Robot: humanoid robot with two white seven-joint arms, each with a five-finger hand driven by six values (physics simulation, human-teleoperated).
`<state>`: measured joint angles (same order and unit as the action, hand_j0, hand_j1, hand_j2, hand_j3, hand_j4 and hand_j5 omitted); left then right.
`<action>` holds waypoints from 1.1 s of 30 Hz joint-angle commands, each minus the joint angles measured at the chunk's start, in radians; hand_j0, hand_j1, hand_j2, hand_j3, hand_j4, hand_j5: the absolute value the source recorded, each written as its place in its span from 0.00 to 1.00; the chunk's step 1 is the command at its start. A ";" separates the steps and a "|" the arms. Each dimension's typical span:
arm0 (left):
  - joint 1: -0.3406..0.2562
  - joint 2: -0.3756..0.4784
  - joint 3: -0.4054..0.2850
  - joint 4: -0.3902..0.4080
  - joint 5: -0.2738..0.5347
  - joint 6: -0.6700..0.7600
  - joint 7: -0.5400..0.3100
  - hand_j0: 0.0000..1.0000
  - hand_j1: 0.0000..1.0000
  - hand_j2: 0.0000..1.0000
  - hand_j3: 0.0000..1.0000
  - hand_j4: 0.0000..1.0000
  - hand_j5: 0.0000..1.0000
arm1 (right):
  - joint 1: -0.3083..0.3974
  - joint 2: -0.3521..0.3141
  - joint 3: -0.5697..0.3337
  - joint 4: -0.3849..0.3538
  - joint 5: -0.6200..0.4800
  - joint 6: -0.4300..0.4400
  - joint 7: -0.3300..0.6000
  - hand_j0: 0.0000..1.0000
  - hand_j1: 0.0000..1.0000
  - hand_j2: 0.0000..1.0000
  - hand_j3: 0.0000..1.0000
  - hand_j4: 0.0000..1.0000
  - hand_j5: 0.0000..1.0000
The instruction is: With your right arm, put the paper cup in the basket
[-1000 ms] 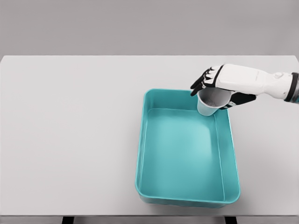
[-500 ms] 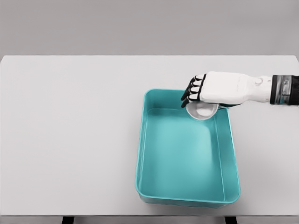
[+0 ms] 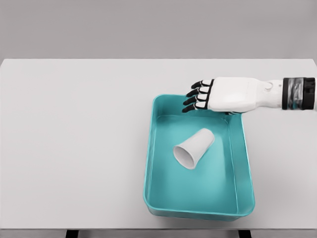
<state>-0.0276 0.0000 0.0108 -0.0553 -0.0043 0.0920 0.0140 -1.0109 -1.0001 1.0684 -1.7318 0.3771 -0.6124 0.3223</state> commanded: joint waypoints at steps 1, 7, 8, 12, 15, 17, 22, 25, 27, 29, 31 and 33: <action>0.000 0.000 0.000 0.000 0.000 0.000 0.000 1.00 1.00 1.00 1.00 1.00 1.00 | 0.000 -0.084 -0.022 0.005 -0.030 0.002 -0.075 1.00 1.00 1.00 1.00 1.00 1.00; 0.000 0.000 0.000 0.000 0.000 0.000 0.001 1.00 1.00 1.00 1.00 1.00 1.00 | 0.198 -0.337 -0.025 0.159 -0.243 0.002 -0.470 1.00 1.00 1.00 1.00 1.00 1.00; 0.000 0.000 0.000 0.000 0.000 0.000 0.000 1.00 1.00 1.00 1.00 1.00 1.00 | 0.198 -0.377 -0.027 0.158 -0.256 0.002 -0.470 1.00 1.00 1.00 1.00 1.00 1.00; 0.000 0.000 0.000 0.000 0.000 0.000 0.000 1.00 1.00 1.00 1.00 1.00 1.00 | 0.204 -0.380 -0.053 0.156 -0.248 0.002 -0.467 1.00 1.00 1.00 1.00 1.00 1.00; 0.000 0.000 0.000 0.000 0.001 0.000 0.000 1.00 1.00 1.00 1.00 1.00 1.00 | 0.227 -0.359 -0.051 0.153 -0.248 0.002 -0.463 1.00 1.00 1.00 1.00 1.00 1.00; 0.000 0.000 0.000 0.000 0.000 0.000 0.000 1.00 1.00 1.00 1.00 1.00 1.00 | 0.235 -0.328 -0.050 0.152 -0.248 0.002 -0.463 1.00 1.00 1.00 1.00 1.00 1.00; 0.000 0.000 0.000 0.000 0.000 0.000 0.000 1.00 1.00 1.00 1.00 1.00 1.00 | 0.256 -0.305 -0.050 0.152 -0.248 0.002 -0.463 1.00 1.00 1.00 1.00 1.00 1.00; 0.002 0.000 0.000 0.002 0.001 0.000 0.000 1.00 1.00 1.00 1.00 1.00 1.00 | 0.258 -0.287 -0.051 0.152 -0.248 0.002 -0.463 1.00 1.00 1.00 1.00 1.00 1.00; 0.002 0.000 0.000 -0.002 0.000 0.000 0.000 1.00 1.00 1.00 1.00 1.00 1.00 | 0.258 -0.276 -0.051 0.153 -0.248 0.002 -0.463 1.00 1.00 1.00 1.00 1.00 1.00; 0.002 0.000 0.000 -0.003 0.001 0.000 0.000 1.00 1.00 1.00 1.00 1.00 1.00 | 0.261 -0.272 -0.053 0.153 -0.248 0.002 -0.463 1.00 1.00 1.00 1.00 1.00 1.00; 0.002 0.000 0.000 -0.003 0.000 -0.002 0.000 1.00 1.00 1.00 1.00 1.00 1.00 | 0.272 -0.265 -0.053 0.152 -0.247 0.002 -0.463 1.00 1.00 1.00 1.00 1.00 1.00; 0.002 0.000 0.000 -0.009 0.000 -0.002 0.000 1.00 1.00 1.00 1.00 1.00 1.00 | 0.272 -0.264 -0.054 0.152 -0.247 0.002 -0.463 1.00 1.00 1.00 1.00 1.00 1.00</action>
<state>-0.0261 0.0000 0.0109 -0.0609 -0.0039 0.0910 0.0139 -0.7394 -1.2674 1.0167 -1.5798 0.1365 -0.6103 -0.1405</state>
